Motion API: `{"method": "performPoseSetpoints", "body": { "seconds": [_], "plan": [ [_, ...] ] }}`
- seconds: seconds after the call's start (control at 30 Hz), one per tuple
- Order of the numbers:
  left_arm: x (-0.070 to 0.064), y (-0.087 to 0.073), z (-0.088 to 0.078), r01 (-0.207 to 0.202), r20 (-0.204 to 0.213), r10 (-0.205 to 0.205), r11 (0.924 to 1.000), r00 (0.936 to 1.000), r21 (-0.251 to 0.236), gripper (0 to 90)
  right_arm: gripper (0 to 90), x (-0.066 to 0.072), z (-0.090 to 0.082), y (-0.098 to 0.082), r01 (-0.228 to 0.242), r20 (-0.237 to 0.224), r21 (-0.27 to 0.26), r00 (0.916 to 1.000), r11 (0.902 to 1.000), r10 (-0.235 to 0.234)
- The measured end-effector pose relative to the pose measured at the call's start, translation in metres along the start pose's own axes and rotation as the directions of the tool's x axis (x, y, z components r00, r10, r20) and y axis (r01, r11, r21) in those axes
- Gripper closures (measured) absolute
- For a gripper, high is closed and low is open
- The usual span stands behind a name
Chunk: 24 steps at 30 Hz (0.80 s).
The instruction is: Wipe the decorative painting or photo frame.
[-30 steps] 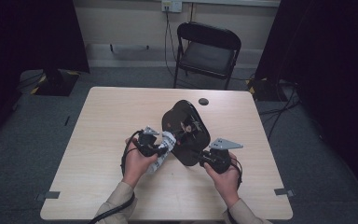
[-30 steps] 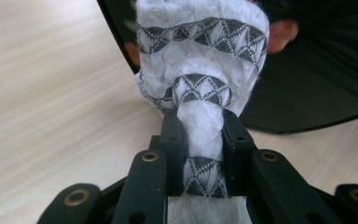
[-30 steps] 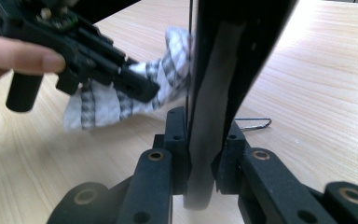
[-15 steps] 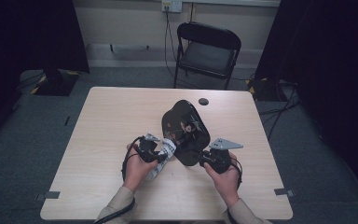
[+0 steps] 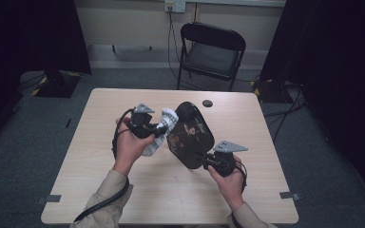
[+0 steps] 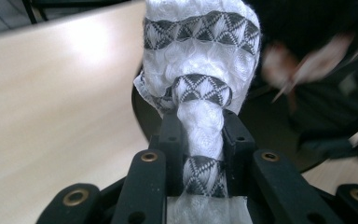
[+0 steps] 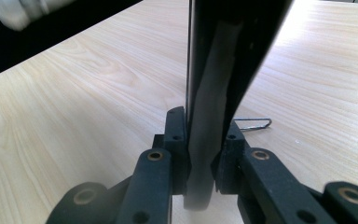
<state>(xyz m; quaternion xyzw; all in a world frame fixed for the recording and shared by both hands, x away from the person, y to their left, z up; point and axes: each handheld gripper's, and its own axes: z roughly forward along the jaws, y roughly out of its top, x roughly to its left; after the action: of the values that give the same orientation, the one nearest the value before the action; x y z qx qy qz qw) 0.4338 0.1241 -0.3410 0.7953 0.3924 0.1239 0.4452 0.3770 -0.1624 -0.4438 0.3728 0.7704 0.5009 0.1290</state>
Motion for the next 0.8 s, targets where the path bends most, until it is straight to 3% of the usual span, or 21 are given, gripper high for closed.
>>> {"method": "performPoseSetpoints", "body": {
  "seconds": [0.13,0.27,0.47,0.8],
  "plan": [
    [-0.009,0.026,-0.009,-0.028,0.019,0.029,0.9985,0.9994,-0.046,74.0,78.5,0.000,0.000,0.000,0.000,-0.001,0.001,1.0000,1.0000,0.000],
    [-0.017,0.033,-0.002,-0.052,0.032,0.053,0.9983,0.9981,-0.027,74.0,78.6,0.000,0.000,0.000,0.003,-0.001,0.004,1.0000,1.0000,-0.003],
    [-0.013,0.019,0.011,-0.040,0.026,0.040,0.9992,0.9989,0.006,74.1,78.6,0.000,0.000,0.000,0.004,-0.001,0.007,1.0000,1.0000,-0.004],
    [-0.007,-0.021,0.032,-0.001,0.034,-0.001,0.9987,0.9994,0.051,74.1,78.5,0.000,0.000,0.000,0.004,0.002,0.007,1.0000,1.0000,-0.004]
  ]
}}
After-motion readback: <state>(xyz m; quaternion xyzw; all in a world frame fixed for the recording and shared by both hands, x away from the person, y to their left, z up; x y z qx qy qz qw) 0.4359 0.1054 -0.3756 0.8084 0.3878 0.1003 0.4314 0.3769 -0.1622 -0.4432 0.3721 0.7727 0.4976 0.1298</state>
